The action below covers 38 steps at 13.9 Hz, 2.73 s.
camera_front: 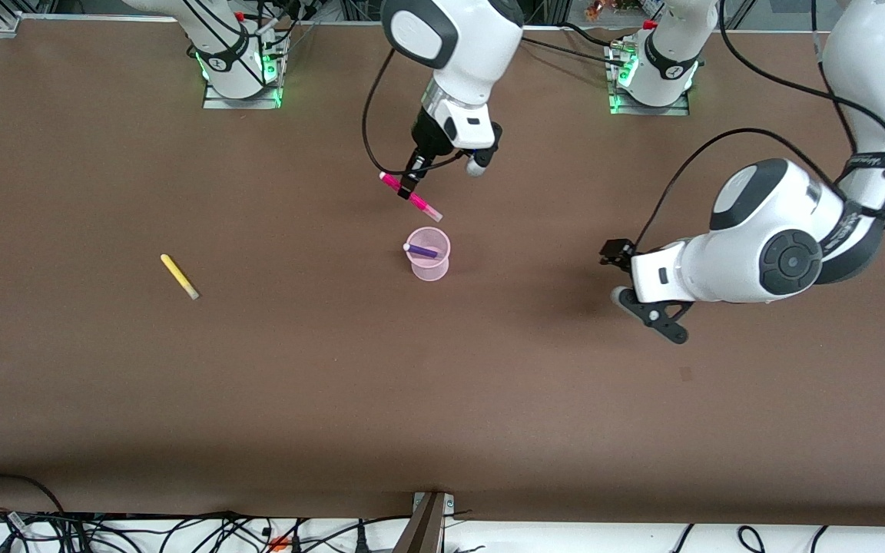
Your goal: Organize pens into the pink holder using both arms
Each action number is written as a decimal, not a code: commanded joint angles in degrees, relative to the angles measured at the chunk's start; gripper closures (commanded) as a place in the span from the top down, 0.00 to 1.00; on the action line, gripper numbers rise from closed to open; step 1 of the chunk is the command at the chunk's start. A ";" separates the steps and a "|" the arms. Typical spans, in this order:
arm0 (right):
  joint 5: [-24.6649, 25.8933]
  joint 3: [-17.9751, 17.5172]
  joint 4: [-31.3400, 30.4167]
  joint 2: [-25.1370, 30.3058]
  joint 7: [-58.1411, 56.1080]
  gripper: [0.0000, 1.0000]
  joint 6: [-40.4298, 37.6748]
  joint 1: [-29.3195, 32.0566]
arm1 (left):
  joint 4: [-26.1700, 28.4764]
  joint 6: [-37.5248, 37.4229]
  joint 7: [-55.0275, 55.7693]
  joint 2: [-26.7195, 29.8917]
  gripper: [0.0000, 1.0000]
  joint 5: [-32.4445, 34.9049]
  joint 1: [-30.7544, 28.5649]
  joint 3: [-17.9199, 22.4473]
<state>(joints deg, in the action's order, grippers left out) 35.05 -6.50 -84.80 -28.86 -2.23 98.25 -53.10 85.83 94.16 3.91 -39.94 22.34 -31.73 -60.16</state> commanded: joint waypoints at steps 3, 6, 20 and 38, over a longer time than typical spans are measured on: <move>6.78 1.58 2.01 -3.92 0.38 0.00 -1.05 -2.37 | 0.39 -4.16 13.49 11.36 1.00 1.75 -4.02 0.49; 8.89 2.72 2.01 -5.76 0.38 0.00 0.19 -2.28 | -5.39 -10.28 13.75 15.93 1.00 1.13 -5.71 -0.56; 9.60 4.39 -0.26 -8.49 0.65 0.00 4.05 -4.47 | -11.21 -10.85 17.44 24.81 1.00 -11.66 12.51 30.45; 10.83 4.57 -1.94 -9.72 6.98 0.08 5.46 -5.26 | 12.08 2.95 2.16 42.58 1.00 -21.20 31.82 59.11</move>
<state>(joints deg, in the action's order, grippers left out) 44.68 -2.38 -86.51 -38.41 3.53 103.04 -57.90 96.59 96.23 9.28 1.56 1.84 -0.16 -1.82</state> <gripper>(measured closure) 0.833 0.000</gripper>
